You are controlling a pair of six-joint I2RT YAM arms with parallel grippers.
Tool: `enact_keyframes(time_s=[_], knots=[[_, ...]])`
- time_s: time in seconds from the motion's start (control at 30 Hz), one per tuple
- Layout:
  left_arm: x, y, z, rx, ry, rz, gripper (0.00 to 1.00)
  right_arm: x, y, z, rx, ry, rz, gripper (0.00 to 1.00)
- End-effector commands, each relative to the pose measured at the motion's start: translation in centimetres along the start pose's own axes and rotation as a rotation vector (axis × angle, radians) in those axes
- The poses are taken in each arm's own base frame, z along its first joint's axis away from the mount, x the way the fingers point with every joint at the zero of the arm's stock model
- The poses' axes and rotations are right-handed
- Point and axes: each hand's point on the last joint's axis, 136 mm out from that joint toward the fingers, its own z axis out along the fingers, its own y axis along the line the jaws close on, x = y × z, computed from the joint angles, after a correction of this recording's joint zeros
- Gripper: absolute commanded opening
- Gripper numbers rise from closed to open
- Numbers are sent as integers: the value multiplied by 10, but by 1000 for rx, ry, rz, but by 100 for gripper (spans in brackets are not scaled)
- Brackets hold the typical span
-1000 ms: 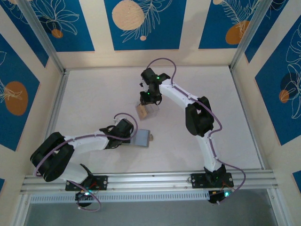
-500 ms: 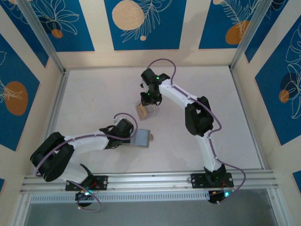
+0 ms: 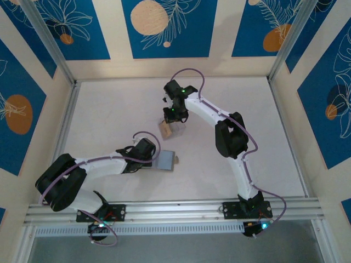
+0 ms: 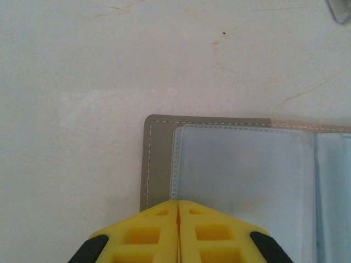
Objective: Put the credit cards into the card holder
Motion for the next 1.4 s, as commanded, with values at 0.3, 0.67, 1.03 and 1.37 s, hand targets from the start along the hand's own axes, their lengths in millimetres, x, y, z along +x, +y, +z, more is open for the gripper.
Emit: enact_keyframes(time_s=[0.3,0.67,1.03,1.37], knots=[[43,13,11,-27,165,15,7,3,-17,1,24,26,21,21],[44,11,12,-22,171,12,7,4,-21,-3,-45,28,61,24],[45,10,13,-20,175,12,7,6,-22,-1,-111,44,92,26],[45,10,13,-19,175,10,6,6,-26,-4,-96,37,98,25]])
